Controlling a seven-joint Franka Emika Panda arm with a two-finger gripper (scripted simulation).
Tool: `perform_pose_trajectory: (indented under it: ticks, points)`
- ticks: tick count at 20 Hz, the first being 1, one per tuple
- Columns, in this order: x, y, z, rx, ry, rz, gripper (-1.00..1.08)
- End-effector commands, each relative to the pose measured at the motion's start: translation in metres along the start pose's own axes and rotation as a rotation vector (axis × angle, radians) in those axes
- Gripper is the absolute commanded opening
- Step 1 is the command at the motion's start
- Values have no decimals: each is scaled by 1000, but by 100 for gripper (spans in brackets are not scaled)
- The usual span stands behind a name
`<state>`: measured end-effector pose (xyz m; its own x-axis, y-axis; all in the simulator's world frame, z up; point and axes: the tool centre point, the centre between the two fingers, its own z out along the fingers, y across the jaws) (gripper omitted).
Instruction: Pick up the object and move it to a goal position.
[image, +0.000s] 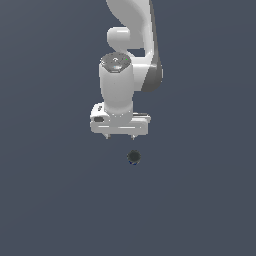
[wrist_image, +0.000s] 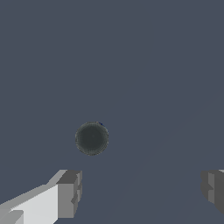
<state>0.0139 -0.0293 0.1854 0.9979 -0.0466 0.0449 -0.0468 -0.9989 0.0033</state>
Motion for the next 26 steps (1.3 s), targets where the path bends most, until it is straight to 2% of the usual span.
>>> perform_pose_trajectory:
  ticks: [1, 11, 19, 26]
  points:
    - [0, 0, 0, 0, 0, 0, 100]
    - [0, 2, 1, -31, -3, -60, 100]
    - [0, 0, 5, -30, -5, -82, 100]
    - [1, -9, 24, -28, -13, -185, 100]
